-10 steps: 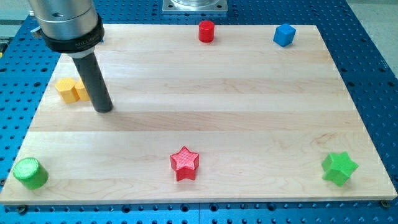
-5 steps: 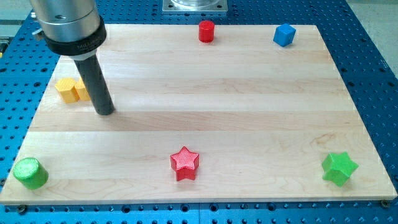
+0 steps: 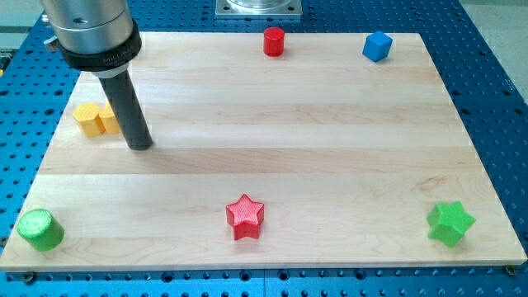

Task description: Place the cube at the right center of the board

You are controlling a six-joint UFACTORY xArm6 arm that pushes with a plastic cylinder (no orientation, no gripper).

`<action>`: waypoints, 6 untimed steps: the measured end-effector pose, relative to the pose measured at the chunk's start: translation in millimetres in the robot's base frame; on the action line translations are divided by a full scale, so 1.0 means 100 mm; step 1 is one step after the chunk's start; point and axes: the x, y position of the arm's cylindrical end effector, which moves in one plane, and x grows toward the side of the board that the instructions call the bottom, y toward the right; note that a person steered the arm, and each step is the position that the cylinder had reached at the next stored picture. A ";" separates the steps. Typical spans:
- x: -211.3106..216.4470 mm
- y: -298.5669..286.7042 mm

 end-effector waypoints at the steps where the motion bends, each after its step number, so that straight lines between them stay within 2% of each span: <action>1: 0.00 0.00; 2: -0.05 0.04; 4: -0.07 0.70; 6: -0.14 0.73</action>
